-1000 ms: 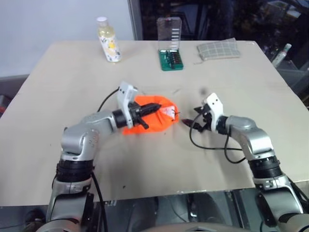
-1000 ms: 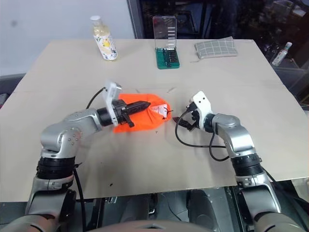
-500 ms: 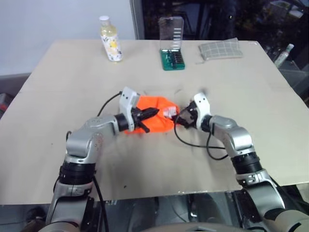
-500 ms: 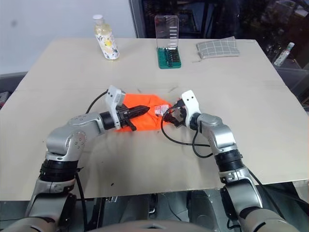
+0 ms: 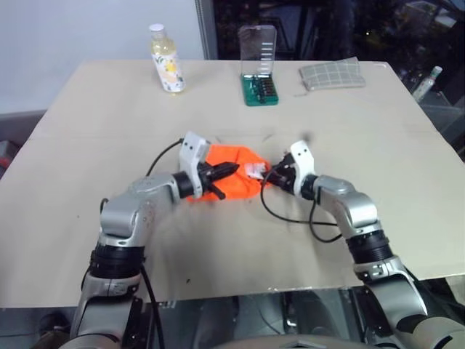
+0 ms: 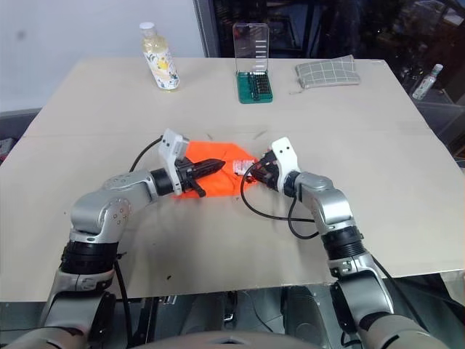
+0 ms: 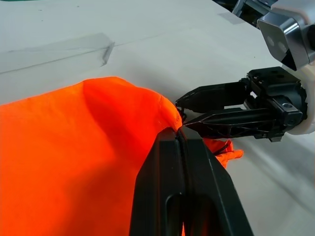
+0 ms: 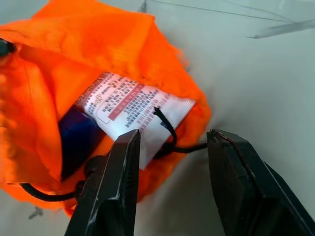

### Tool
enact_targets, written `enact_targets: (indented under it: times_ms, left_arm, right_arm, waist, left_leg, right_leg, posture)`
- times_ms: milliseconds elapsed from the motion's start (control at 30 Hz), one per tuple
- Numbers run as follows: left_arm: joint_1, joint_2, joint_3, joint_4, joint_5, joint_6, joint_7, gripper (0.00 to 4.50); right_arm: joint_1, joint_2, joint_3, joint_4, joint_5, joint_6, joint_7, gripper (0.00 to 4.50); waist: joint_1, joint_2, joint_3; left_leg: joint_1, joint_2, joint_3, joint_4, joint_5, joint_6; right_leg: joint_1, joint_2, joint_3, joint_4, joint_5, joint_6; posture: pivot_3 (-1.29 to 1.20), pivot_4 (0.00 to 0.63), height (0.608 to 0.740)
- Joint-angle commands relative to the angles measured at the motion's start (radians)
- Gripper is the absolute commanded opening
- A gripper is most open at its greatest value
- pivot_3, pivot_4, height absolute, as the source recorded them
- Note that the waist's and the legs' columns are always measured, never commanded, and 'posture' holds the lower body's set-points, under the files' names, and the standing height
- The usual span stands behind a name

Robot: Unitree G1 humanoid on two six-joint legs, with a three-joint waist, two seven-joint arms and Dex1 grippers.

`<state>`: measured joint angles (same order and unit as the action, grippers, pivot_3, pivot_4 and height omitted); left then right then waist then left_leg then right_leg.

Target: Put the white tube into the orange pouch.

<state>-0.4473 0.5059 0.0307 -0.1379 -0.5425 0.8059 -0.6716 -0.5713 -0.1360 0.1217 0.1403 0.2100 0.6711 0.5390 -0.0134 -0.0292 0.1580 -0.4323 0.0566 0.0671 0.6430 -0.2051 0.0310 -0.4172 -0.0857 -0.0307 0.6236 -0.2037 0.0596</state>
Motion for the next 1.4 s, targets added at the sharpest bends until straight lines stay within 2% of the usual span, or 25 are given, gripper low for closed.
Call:
enact_targets:
  times_ms: [33,200,300,367,400,600,800,933,1000,1033,1067,1100,1200,1300,1400]
  left_arm:
    - [-0.002,0.002,0.021,-0.041,-0.01,-0.009,0.002,0.0]
    - [-0.001,-0.002,0.021,-0.043,-0.012,-0.008,0.006,0.0]
    - [0.002,-0.002,0.022,-0.045,-0.014,-0.007,0.007,0.0]
    - [0.002,-0.003,0.021,-0.045,-0.014,-0.007,0.009,0.0]
    - [0.001,-0.003,0.021,-0.045,-0.013,-0.008,0.01,0.0]
    - [-0.001,-0.01,0.015,-0.042,-0.011,-0.014,0.016,0.0]
    - [-0.002,-0.027,0.012,-0.044,-0.011,-0.015,0.025,0.0]
    - [-0.035,-0.072,0.0,-0.05,-0.027,-0.016,0.026,0.0]
    - [-0.098,-0.131,0.019,-0.034,-0.076,0.012,0.05,0.0]
    - [-0.132,-0.159,0.039,-0.029,-0.112,0.034,0.058,0.51]
    - [-0.159,-0.18,0.058,-0.028,-0.138,0.052,0.069,0.51]
    - [-0.184,-0.196,0.075,-0.026,-0.155,0.061,0.083,0.88]
    - [-0.237,-0.22,0.129,-0.015,-0.199,0.074,0.122,2.27]
    - [-0.282,-0.206,0.213,0.005,-0.296,0.112,0.124,2.27]
    - [-0.28,-0.128,0.188,-0.003,-0.263,0.087,0.061,2.27]
  right_arm:
    - [-0.018,0.006,-0.007,-0.003,0.01,-0.02,-0.001,2.17]
    - [-0.031,0.013,-0.025,0.035,0.015,-0.035,-0.007,2.17]
    - [-0.039,0.017,-0.037,0.051,0.021,-0.042,-0.01,1.27]
    - [-0.044,0.02,-0.042,0.063,0.021,-0.048,-0.01,0.29]
    - [-0.045,0.02,-0.042,0.065,0.02,-0.053,-0.008,0.06]
    - [-0.04,0.002,-0.064,-0.003,0.036,-0.063,-0.004,0.06]
    - [-0.054,-0.046,-0.154,-0.237,0.151,0.047,-0.011,0.06]
    - [-0.092,-0.062,-0.234,-0.4,0.27,0.151,-0.044,0.06]
    - [-0.136,-0.059,-0.269,-0.437,0.305,0.176,-0.075,0.06]
    - [-0.163,-0.057,-0.287,-0.446,0.323,0.183,-0.09,0.0]
    - [-0.189,-0.053,-0.307,-0.45,0.345,0.191,-0.109,0.0]
    - [-0.221,-0.049,-0.33,-0.448,0.37,0.198,-0.127,0.0]
    - [-0.311,-0.06,-0.373,-0.429,0.426,0.209,-0.156,0.0]
    - [-0.438,-0.078,-0.418,-0.381,0.479,0.215,-0.183,0.0]
    - [-0.547,-0.11,-0.435,-0.323,0.509,0.213,-0.189,0.0]
  waist:
    - [0.0,0.0,0.0]
    - [-0.001,0.0,0.0]
    - [-0.001,0.0,0.0]
    - [-0.001,0.0,0.0]
    - [-0.001,0.0,0.0]
    - [0.0,0.0,0.0]
    - [0.001,0.001,0.0]
    - [0.001,0.001,0.001]
    - [0.004,0.001,0.001]
    - [0.007,0.001,0.001]
    - [0.008,0.001,0.001]
    - [0.008,0.001,0.001]
    - [0.0,0.001,0.001]
    - [-0.004,0.002,0.002]
    - [-0.003,0.002,0.002]
  left_leg:
    - [0.0,0.0,0.0,0.0,0.0,0.0]
    - [0.0,0.0,0.0,0.0,0.0,0.0]
    - [0.0,0.0,0.0,0.0,0.0,0.0]
    - [0.0,0.0,0.0,0.0,0.0,0.0]
    - [0.0,0.0,0.0,0.0,0.0,0.0]
    - [0.0,0.0,0.0,0.0,0.0,0.0]
    - [0.0,0.0,0.0,0.0,0.0,0.0]
    - [0.0,0.0,0.0,0.0,0.0,0.0]
    - [0.0,0.0,0.0,0.0,0.0,0.0]
    - [0.0,0.0,-0.001,0.0,0.0,0.0]
    - [-0.001,0.0,-0.001,0.001,0.0,0.0]
    - [-0.001,0.0,-0.001,0.002,0.0,0.0]
    - [-0.001,0.0,-0.001,0.003,0.0,0.0]
    - [0.0,0.0,-0.001,0.0,0.0,0.0]
    - [0.0,0.0,-0.002,-0.002,0.0,0.0]
  right_leg:
    - [0.0,0.0,0.0,0.0,0.0,0.0]
    - [0.0,0.0,0.0,0.0,0.0,0.0]
    - [0.0,0.0,0.0,0.0,0.0,0.0]
    - [0.0,0.0,0.0,0.0,0.0,0.0]
    - [0.0,0.0,0.0,0.0,0.0,0.0]
    - [0.0,0.0,0.0,0.0,0.0,0.0]
    - [0.0,0.0,0.0,0.0,0.0,0.0]
    - [0.0,0.0,0.0,0.0,0.0,0.0]
    - [0.0,0.0,0.0,0.0,0.0,0.0]
    - [0.0,0.0,-0.001,0.0,0.0,0.0]
    - [0.0,0.0,-0.001,0.0,0.0,0.0]
    - [0.0,0.0,-0.001,0.0,0.0,0.0]
    - [0.001,0.0,-0.001,0.0,0.0,0.0]
    - [0.0,0.0,-0.001,0.001,0.0,0.0]
    - [-0.001,0.001,-0.001,0.001,0.0,0.0]
  posture:
    - [0.0,0.15,0.74]
    - [0.0,0.15,0.74]
    - [0.0,0.15,0.74]
    - [0.0,0.15,0.74]
    - [0.0,0.15,0.74]
    - [0.0,0.15,0.74]
    - [0.0,0.15,0.74]
    - [0.0,0.15,0.74]
    - [0.0,0.15,0.74]
    - [0.0,0.15,0.74]
    - [0.0,0.15,0.74]
    - [0.0,0.15,0.74]
    - [0.0,0.15,0.74]
    - [0.0,0.15,0.74]
    - [0.0,0.15,0.74]
